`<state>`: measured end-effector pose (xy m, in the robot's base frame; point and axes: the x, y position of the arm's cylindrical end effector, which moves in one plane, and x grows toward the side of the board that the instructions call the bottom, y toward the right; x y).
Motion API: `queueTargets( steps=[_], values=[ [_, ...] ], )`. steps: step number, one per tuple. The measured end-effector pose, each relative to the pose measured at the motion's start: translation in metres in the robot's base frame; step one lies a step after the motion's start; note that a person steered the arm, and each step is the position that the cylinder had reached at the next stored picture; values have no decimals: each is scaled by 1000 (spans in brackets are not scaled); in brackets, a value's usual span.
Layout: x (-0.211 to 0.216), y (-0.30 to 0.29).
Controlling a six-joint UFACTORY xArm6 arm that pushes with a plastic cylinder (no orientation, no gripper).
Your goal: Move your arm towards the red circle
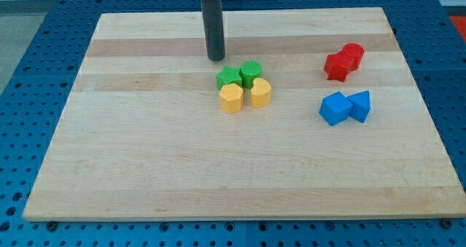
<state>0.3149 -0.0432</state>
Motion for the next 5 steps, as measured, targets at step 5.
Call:
queueTargets(
  steps=[5],
  values=[
    [-20, 257]
  ],
)
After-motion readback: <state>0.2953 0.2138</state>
